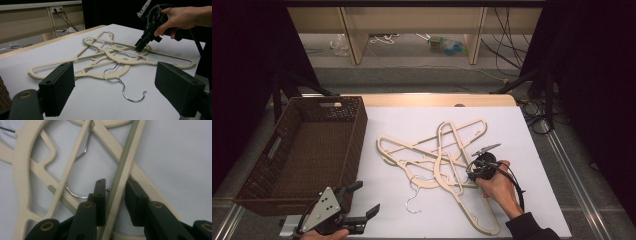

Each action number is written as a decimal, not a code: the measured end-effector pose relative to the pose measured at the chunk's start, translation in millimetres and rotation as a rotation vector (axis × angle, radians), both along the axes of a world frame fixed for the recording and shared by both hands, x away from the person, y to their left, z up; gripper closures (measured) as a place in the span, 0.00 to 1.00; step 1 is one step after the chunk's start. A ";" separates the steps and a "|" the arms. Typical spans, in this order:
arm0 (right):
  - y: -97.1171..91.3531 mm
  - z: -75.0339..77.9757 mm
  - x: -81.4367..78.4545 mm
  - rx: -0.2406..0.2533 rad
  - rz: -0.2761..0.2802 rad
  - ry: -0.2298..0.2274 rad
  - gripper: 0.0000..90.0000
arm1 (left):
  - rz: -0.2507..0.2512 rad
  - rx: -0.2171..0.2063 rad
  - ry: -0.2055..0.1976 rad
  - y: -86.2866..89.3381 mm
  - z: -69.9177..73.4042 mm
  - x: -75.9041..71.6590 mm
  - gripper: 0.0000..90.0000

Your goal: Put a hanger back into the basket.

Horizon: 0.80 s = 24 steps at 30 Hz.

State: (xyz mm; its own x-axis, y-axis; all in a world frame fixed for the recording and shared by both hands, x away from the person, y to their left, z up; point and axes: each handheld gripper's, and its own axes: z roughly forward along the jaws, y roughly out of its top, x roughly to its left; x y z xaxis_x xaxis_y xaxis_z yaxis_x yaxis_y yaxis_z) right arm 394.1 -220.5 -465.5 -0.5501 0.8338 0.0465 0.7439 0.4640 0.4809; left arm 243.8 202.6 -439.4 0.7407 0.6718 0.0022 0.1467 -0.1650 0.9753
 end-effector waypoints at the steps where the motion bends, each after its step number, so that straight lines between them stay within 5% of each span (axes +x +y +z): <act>1: -0.1 0.3 -0.2 0.004 -0.017 0.010 0.80 | -0.007 0.012 -0.016 -0.4 0.3 1.4 0.18; 4: -3.1 1.2 1.4 0.008 -0.015 0.002 0.82 | -0.013 0.008 -0.016 -5.8 0.5 3.6 0.18; 13: -6.0 15.6 -0.2 0.061 -0.026 0.008 0.86 | -0.055 0.094 -0.019 -35.1 -3.0 21.0 0.20; 15: -7.9 17.1 1.6 0.065 0.007 -0.025 0.86 | -0.060 0.119 -0.013 -44.3 -5.6 29.3 0.21; 24: -4.4 30.4 0.4 0.098 0.025 -0.060 0.88 | -0.102 0.301 0.059 -83.2 -21.6 69.1 0.28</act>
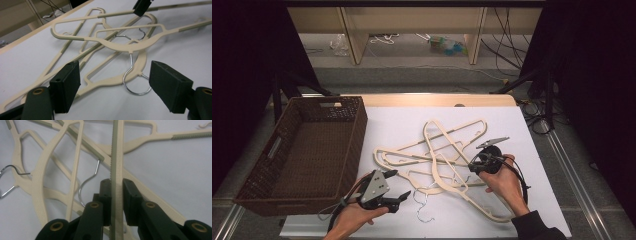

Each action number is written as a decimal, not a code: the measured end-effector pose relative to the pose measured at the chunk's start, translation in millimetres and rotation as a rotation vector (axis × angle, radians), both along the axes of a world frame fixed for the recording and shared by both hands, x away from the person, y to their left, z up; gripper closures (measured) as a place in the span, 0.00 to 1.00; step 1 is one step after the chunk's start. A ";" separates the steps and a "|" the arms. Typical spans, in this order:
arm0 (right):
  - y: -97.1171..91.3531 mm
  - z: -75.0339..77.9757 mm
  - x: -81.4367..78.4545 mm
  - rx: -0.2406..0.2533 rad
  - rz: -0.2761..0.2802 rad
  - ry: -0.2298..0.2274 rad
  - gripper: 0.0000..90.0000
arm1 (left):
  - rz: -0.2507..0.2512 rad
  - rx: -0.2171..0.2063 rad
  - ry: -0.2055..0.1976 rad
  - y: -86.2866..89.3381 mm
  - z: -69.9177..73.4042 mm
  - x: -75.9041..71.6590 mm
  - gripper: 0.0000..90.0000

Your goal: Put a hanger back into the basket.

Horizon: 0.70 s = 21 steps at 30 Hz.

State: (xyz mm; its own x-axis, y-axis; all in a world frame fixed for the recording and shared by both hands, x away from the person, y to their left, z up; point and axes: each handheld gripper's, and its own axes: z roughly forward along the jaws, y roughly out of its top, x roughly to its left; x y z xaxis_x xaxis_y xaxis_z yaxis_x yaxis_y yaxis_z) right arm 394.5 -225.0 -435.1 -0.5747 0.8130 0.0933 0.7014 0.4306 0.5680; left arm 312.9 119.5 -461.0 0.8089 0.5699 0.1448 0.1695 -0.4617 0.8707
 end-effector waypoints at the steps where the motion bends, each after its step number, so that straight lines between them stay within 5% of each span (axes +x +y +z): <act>1: 1.4 0.5 -0.8 0.014 -0.011 -0.015 0.88 | -0.007 0.021 0.006 -4.8 -2.5 3.6 0.29; 4: 2.8 5.5 -2.3 0.013 -0.001 -0.021 0.88 | -0.024 0.081 0.000 -14.5 -6.2 14.0 0.32; 8: 4.9 9.3 -3.9 0.021 0.016 -0.042 0.88 | -0.008 0.095 -0.012 -20.3 -8.1 25.8 0.33; 11: 5.1 11.1 -3.5 0.021 0.038 -0.071 0.88 | 0.006 0.151 -0.066 -27.4 -11.1 40.7 0.33; 12: 4.3 12.7 -3.1 0.013 0.054 -0.067 0.88 | 0.008 0.142 -0.069 -29.8 -13.1 42.8 0.33; 16: 4.4 15.8 -3.2 0.008 0.067 -0.062 0.88 | -0.017 0.254 -0.103 -36.5 -20.6 54.8 0.31; 21: 5.5 17.6 -3.4 0.020 0.063 -0.050 0.88 | -0.036 0.296 -0.140 -46.8 -25.3 59.5 0.29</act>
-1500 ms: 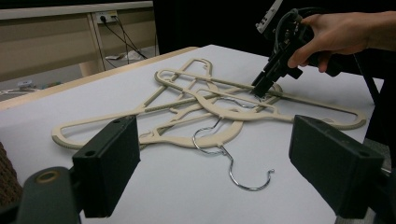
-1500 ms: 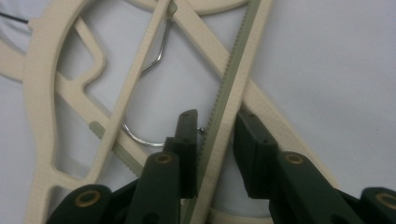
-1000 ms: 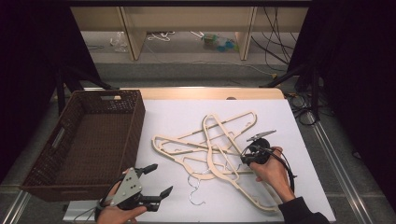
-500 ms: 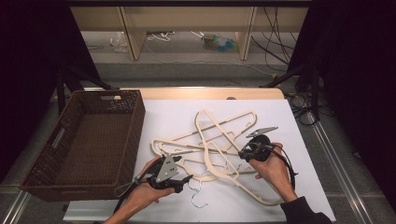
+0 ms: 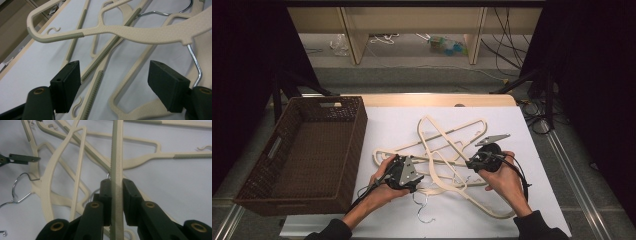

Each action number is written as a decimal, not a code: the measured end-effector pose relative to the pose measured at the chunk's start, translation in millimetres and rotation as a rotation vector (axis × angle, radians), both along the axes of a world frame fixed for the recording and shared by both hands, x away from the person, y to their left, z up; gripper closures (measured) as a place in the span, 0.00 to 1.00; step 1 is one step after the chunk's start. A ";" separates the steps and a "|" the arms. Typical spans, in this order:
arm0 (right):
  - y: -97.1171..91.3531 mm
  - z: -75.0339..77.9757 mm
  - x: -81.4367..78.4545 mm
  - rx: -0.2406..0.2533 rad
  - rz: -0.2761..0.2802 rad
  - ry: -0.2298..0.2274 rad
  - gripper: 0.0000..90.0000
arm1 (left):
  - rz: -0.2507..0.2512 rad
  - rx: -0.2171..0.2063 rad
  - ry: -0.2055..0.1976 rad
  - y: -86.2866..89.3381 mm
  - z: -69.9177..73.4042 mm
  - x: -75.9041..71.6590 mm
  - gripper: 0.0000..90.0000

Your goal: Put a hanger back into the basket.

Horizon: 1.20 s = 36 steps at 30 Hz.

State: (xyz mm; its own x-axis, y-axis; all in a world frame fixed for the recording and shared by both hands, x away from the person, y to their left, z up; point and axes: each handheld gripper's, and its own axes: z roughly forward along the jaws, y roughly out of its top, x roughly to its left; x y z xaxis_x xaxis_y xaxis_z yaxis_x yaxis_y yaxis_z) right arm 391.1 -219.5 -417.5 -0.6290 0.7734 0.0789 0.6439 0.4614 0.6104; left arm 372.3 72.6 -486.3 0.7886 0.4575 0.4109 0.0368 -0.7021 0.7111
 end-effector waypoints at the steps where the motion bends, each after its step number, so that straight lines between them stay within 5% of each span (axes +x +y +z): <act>1: -0.1 0.2 0.4 0.000 0.010 -0.001 0.88 | -0.005 0.006 -0.004 -1.8 -1.2 1.3 0.29; 10: 1.6 0.8 0.7 0.012 0.021 -0.004 0.88 | -0.026 0.023 -0.015 -9.7 -8.6 4.8 0.28; 17: 2.8 -0.4 1.4 0.020 0.019 0.007 0.88 | -0.037 -0.001 -0.072 -14.7 -8.3 1.7 0.27; 22: 2.3 -1.5 3.5 0.022 0.020 0.015 0.88 | -0.075 0.049 -0.110 -13.6 -4.8 -0.8 0.27; 27: -0.5 -6.7 9.3 0.079 0.030 0.023 0.88 | -0.077 0.007 -0.135 -10.6 -0.4 -1.8 0.27; 30: -4.9 -9.1 14.1 0.094 0.051 0.046 0.88 | -0.137 -0.043 -0.169 -6.5 6.7 -4.2 0.29; 36: -5.0 -10.9 16.1 0.104 0.071 0.080 0.88 | -0.266 -0.006 -0.177 -9.6 8.8 -10.3 0.37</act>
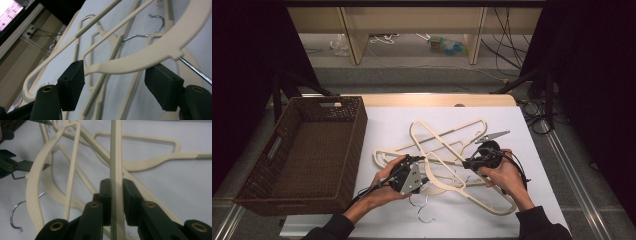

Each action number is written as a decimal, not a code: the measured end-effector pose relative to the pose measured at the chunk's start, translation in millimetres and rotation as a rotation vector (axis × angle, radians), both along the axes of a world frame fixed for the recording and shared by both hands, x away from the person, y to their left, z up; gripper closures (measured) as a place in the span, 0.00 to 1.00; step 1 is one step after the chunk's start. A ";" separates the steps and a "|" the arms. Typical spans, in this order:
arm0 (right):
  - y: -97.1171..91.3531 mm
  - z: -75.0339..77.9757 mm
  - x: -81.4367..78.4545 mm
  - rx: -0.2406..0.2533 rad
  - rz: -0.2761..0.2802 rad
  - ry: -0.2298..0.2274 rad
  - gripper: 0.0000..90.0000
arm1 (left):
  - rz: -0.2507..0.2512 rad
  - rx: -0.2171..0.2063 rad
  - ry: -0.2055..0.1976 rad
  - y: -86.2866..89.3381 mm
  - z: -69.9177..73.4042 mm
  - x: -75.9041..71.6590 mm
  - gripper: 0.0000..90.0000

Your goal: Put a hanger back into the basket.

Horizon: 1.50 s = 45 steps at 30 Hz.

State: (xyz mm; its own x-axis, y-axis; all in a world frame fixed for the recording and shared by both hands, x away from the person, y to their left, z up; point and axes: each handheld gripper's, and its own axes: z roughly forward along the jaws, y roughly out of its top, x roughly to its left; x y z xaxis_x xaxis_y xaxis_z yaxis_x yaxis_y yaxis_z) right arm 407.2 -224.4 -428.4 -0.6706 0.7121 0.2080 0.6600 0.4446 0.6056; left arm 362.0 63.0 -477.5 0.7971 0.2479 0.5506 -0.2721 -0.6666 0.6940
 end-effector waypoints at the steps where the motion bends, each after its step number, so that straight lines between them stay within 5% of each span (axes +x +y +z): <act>1: 0.2 -0.6 0.1 0.000 0.005 0.005 0.88 | -0.026 0.026 -0.007 -0.4 1.8 -1.1 0.38; 12: -1.1 -5.0 3.0 -0.008 0.061 0.022 0.87 | -0.239 0.141 -0.029 -9.8 11.8 -14.4 0.70; 13: -1.0 -5.7 3.4 -0.007 0.071 0.020 0.87 | -0.250 0.120 -0.026 -11.6 11.3 -16.0 0.72; 15: -1.5 -5.1 3.7 -0.017 0.090 0.039 0.87 | -0.275 0.183 -0.053 -11.6 17.7 -16.4 0.75; 17: -2.1 -5.6 5.0 -0.021 0.114 0.032 0.87 | -0.297 0.190 -0.050 -13.6 19.6 -18.6 0.77; 26: -1.1 -2.2 6.1 -0.033 0.176 0.052 0.87 | -0.342 0.243 -0.089 -17.1 44.3 -23.9 0.86; 30: -0.5 -3.0 6.8 -0.029 0.201 0.069 0.87 | -0.344 0.231 -0.132 -17.0 63.4 -22.0 0.92; 34: 2.0 -3.1 7.3 -0.021 0.220 0.083 0.87 | -0.337 0.221 -0.129 -18.4 77.9 -16.8 0.94; 38: -5.0 8.5 9.6 0.023 0.168 0.029 0.75 | -0.301 0.211 -0.088 -20.9 79.1 -10.5 0.95; 43: -25.9 44.5 8.0 0.115 0.067 -0.169 0.57 | -0.239 0.178 -0.074 -17.8 91.7 -4.9 0.95; 44: -31.8 55.0 7.2 0.151 0.015 -0.258 0.52 | -0.220 0.150 -0.058 -15.5 97.5 -1.5 0.95; 45: -35.8 61.4 6.3 0.181 -0.005 -0.296 0.51 | -0.211 0.136 -0.050 -14.7 99.9 -0.3 0.95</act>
